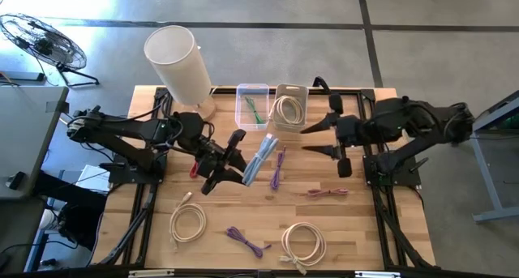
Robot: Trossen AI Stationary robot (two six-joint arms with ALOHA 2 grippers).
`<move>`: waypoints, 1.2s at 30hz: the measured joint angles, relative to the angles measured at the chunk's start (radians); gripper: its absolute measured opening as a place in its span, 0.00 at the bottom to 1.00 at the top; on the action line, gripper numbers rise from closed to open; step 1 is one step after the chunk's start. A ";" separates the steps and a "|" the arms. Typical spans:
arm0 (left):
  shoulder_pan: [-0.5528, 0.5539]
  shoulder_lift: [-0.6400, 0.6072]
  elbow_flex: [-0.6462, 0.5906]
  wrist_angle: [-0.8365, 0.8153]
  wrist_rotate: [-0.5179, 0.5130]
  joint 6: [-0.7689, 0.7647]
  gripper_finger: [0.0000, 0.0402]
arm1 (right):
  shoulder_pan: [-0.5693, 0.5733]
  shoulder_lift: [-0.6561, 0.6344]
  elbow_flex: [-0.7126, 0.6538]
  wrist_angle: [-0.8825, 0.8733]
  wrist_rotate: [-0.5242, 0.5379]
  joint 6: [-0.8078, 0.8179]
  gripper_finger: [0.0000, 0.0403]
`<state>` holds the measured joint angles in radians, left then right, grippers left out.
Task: Pick & Place USB Port
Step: Put the blue usb cable into the white bin
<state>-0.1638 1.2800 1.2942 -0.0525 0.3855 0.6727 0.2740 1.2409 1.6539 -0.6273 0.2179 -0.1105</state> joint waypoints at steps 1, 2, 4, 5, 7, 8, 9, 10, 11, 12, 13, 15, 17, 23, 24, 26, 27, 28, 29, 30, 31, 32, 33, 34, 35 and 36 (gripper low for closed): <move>0.000 0.000 0.000 0.000 0.000 0.000 0.19 | -0.002 0.004 0.000 0.000 0.000 0.000 0.42; 0.000 0.000 0.000 0.000 0.000 0.000 0.19 | -0.003 0.009 0.000 -0.001 -0.001 0.002 0.44; 0.000 0.000 0.000 -0.001 0.000 0.000 0.19 | -0.011 0.023 0.000 -0.001 0.018 0.049 0.49; 0.000 0.000 0.000 -0.002 0.000 0.000 0.19 | -0.018 0.029 0.000 -0.001 0.036 0.092 0.52; 0.000 0.000 0.000 -0.002 0.000 0.000 0.19 | -0.035 0.045 0.000 -0.004 0.082 0.157 0.57; 0.000 0.000 0.000 -0.002 0.000 0.000 0.19 | -0.042 0.051 0.000 -0.004 0.098 0.154 0.59; 0.000 0.000 0.000 -0.002 0.000 0.000 0.19 | -0.048 0.056 0.000 -0.003 0.095 0.129 0.60; 0.000 0.000 0.000 -0.002 0.000 0.000 0.19 | -0.053 0.061 0.000 -0.001 0.072 0.096 0.61; 0.000 0.000 0.000 -0.003 0.000 0.000 0.19 | -0.058 0.065 0.000 0.007 0.040 0.068 0.62; 0.000 0.000 0.000 -0.003 -0.001 0.000 0.19 | -0.060 0.069 0.000 0.028 0.018 0.052 0.62; 0.000 0.000 0.000 -0.005 -0.001 0.000 0.19 | -0.060 0.071 0.000 0.052 0.003 0.043 0.62; 0.000 0.000 0.000 -0.011 -0.001 0.000 0.19 | -0.058 0.075 0.000 0.080 -0.008 0.022 0.62; 0.000 0.000 0.000 -0.014 -0.002 0.000 0.19 | -0.059 0.075 0.000 0.109 -0.008 0.008 0.62; 0.000 0.000 0.000 -0.013 -0.002 0.002 0.19 | -0.079 0.080 0.000 0.130 -0.121 0.007 0.62; 0.000 0.000 0.000 -0.013 -0.002 0.002 0.19 | -0.085 0.082 0.000 0.130 -0.133 0.008 0.62; 0.000 0.000 0.000 -0.014 -0.002 0.003 0.19 | -0.094 0.092 0.000 0.126 -0.163 0.007 0.62; 0.000 0.000 0.000 -0.016 -0.002 0.004 0.19 | -0.100 0.098 0.000 0.128 -0.180 0.006 0.62; 0.000 0.000 0.000 -0.018 -0.002 0.005 0.19 | -0.104 0.102 0.000 0.128 -0.195 0.006 0.62; 0.000 0.000 0.000 -0.018 -0.002 0.007 0.19 | -0.106 0.110 0.000 0.129 -0.207 0.006 0.62; 0.000 0.000 0.000 -0.018 -0.002 0.009 0.19 | -0.111 0.120 0.000 0.132 -0.217 0.005 0.62; 0.001 0.000 0.000 -0.018 -0.002 0.009 0.19 | -0.116 0.127 0.000 0.136 -0.218 0.002 0.62; 0.001 0.000 0.000 -0.018 -0.002 0.010 0.19 | -0.119 0.133 0.000 0.139 -0.219 -0.002 0.62; 0.001 0.000 0.000 -0.018 -0.002 0.011 0.19 | -0.121 0.142 0.000 0.140 -0.226 -0.004 0.62; 0.001 0.000 0.000 -0.018 -0.001 0.011 0.19 | -0.125 0.150 0.000 0.147 -0.227 -0.010 0.62; 0.001 0.000 0.000 -0.019 -0.002 0.011 0.19 | -0.129 0.156 0.000 0.156 -0.227 -0.020 0.62; 0.001 0.001 0.000 -0.020 -0.001 0.011 0.19 | -0.130 0.162 0.000 0.162 -0.227 -0.027 0.62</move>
<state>-0.1631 1.2808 1.2942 -0.0720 0.3843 0.6838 0.1435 1.4033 1.6535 -0.4658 -0.0094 -0.1378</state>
